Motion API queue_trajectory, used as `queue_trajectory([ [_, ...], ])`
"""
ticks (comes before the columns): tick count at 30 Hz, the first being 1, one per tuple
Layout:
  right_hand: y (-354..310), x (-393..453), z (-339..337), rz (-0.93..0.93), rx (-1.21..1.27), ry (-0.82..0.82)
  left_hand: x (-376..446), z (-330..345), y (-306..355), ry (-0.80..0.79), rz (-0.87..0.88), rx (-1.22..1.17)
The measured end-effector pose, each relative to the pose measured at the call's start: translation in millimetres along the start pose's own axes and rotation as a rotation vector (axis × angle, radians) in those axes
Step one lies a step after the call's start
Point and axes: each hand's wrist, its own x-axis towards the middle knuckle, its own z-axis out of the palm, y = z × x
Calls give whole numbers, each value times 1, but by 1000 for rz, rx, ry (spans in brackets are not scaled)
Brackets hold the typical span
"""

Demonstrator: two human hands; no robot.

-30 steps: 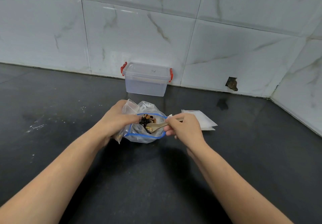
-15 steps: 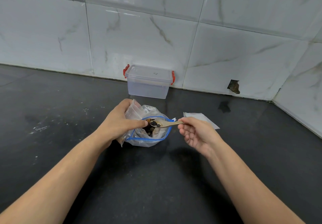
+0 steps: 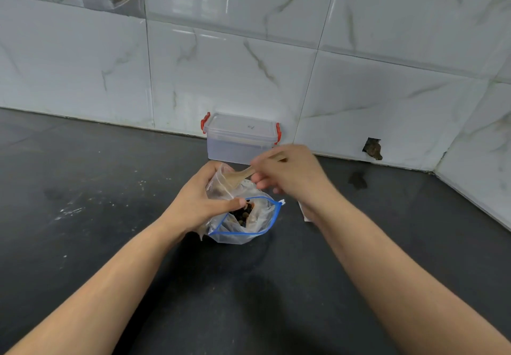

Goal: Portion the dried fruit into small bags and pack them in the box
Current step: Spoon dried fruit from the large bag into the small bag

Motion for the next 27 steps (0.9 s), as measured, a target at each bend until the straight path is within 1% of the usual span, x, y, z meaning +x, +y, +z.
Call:
queue_trajectory([
  [2,-6,-4,12,-165,-301,2,1,0,-1,5,7,3],
  [3,-9,-6,14,-235,-392,38,1,0,-1,8,9,5],
  [4,-11,-8,13,-281,-425,92,2,-1,-2,10,8,3],
  [5,-10,-9,9,-301,-401,147,3,-2,-2,11,5,3],
  [7,-6,-8,-3,-255,-242,219,3,-4,-3,3,-14,27],
  [9,2,-7,-18,-152,-88,248,4,-5,-5,-11,-66,67],
  [12,18,-9,-32,-19,-34,231,5,-5,-10,-3,-189,94],
  [14,32,-11,-28,24,-77,204,5,-4,-12,-20,-269,117],
  [17,50,-14,-10,12,-134,173,5,-4,-12,-9,-319,129],
  [19,62,-14,4,-36,-219,174,5,-4,-12,5,-321,131],
  [23,73,-17,19,-186,-518,238,5,-3,-13,33,-338,84],
  [25,72,-19,22,-250,-632,240,4,-5,-12,14,-373,57],
  [27,70,-18,23,-265,-700,213,3,-5,-10,-35,-411,39],
])
